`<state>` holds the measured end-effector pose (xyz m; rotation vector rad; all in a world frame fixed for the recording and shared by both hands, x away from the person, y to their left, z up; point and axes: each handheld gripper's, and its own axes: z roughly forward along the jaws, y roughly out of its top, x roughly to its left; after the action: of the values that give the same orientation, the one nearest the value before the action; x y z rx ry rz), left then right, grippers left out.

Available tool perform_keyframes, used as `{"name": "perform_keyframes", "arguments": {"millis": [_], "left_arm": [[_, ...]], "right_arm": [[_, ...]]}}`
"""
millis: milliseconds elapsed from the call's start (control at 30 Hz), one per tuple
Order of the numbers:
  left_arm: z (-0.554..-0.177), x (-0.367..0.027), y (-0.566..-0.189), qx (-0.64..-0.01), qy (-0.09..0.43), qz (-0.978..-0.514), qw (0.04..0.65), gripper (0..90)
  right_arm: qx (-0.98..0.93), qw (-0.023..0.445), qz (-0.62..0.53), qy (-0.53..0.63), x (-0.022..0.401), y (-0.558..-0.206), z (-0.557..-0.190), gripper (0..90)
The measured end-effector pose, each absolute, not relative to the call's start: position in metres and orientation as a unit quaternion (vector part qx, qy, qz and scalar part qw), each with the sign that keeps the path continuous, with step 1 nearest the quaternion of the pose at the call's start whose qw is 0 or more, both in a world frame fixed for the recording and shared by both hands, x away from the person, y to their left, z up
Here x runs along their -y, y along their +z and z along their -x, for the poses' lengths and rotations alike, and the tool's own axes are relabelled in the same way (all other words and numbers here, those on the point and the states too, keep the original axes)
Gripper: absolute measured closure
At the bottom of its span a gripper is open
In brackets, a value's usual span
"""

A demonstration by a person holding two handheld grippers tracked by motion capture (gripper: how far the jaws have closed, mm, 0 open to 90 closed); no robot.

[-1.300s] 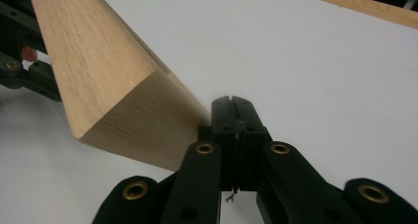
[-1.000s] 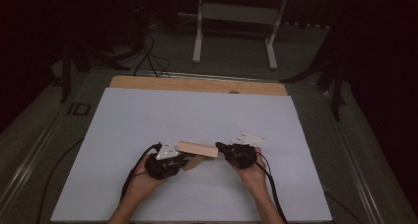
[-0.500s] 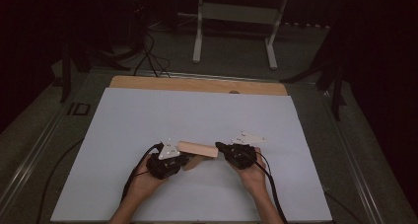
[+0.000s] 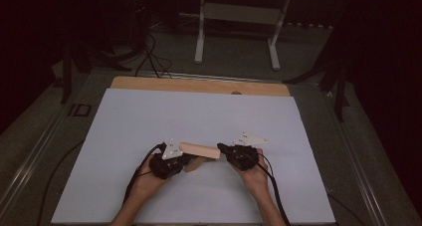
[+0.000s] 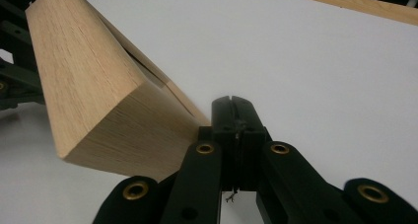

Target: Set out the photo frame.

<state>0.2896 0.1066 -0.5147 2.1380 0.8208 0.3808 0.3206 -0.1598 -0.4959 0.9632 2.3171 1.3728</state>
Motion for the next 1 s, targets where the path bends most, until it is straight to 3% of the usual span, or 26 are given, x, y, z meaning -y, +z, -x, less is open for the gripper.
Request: {"name": "perform_keyframes", "arguments": {"millis": [1000], "left_arm": [[-0.301,-0.101,-0.517,-0.335,0.148,-0.846,0.387,83.8]], "right_arm": [[-0.815,0.149,-0.313,0.465,0.156,-0.494,-0.311,89.8]]}}
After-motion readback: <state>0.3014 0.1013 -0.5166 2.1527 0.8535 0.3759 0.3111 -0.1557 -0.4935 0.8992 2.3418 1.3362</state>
